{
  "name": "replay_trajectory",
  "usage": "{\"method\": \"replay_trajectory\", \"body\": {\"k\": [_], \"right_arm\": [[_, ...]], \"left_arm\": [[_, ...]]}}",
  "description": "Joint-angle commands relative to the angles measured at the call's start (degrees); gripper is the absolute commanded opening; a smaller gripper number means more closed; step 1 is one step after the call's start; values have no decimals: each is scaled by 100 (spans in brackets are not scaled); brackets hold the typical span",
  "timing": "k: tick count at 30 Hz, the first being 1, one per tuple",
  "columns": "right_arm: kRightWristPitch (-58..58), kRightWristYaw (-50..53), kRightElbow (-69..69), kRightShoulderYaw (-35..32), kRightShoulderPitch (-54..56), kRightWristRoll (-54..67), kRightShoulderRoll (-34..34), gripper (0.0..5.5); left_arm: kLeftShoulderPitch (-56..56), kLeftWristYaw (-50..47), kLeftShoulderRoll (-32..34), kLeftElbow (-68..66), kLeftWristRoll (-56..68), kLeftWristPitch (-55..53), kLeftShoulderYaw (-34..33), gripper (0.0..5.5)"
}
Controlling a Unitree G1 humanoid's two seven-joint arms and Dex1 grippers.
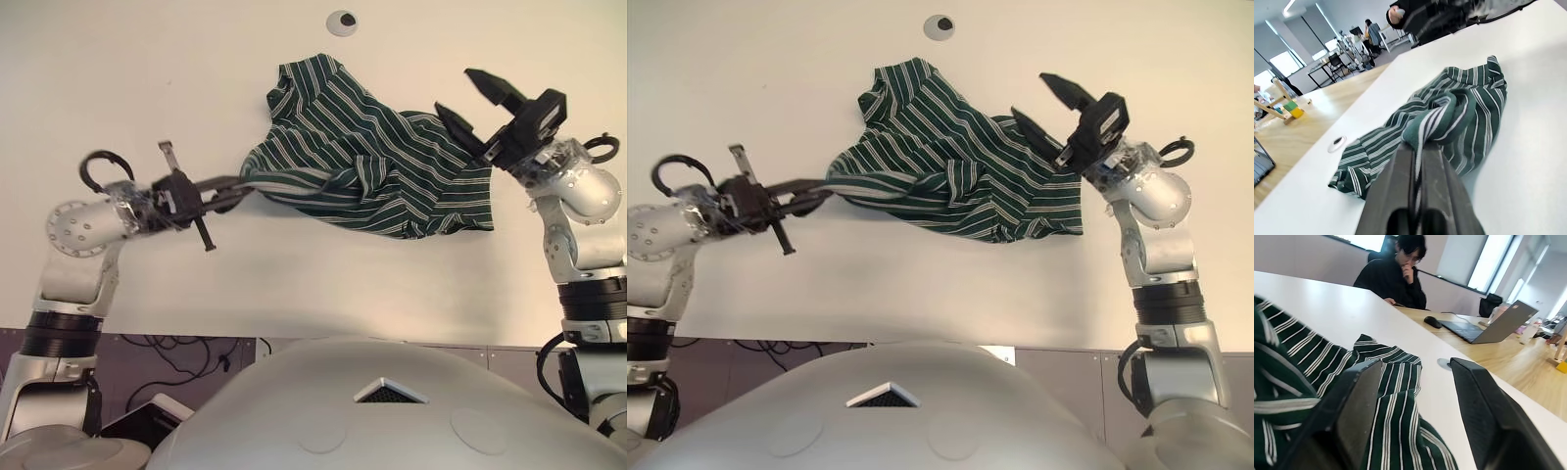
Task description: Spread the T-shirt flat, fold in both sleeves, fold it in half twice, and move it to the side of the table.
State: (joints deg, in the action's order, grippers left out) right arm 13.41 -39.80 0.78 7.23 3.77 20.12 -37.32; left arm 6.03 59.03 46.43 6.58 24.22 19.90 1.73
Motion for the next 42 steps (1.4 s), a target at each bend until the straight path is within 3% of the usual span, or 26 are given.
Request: {"method": "replay_trajectory", "body": {"k": [1,9,19,26,37,42], "right_arm": [[567,-279,285,134,23,-909,-175,258],[1027,-612,496,551,161,-1930,-116,258],[1574,-5,1355,1276,779,-3382,493,258],[1792,232,1750,1545,1084,-3791,780,258],[2016,357,1987,1763,1066,-4163,681,258],[2131,382,1925,1786,1044,-4060,750,180]], "left_arm": [[106,126,90,400,-84,135,-248,3],[277,243,107,771,-218,183,-425,3],[357,302,120,975,-225,204,-561,3],[390,346,126,1115,-232,159,-622,3],[384,349,145,1245,-193,67,-758,3],[365,369,150,1273,-187,23,-766,0]]}}
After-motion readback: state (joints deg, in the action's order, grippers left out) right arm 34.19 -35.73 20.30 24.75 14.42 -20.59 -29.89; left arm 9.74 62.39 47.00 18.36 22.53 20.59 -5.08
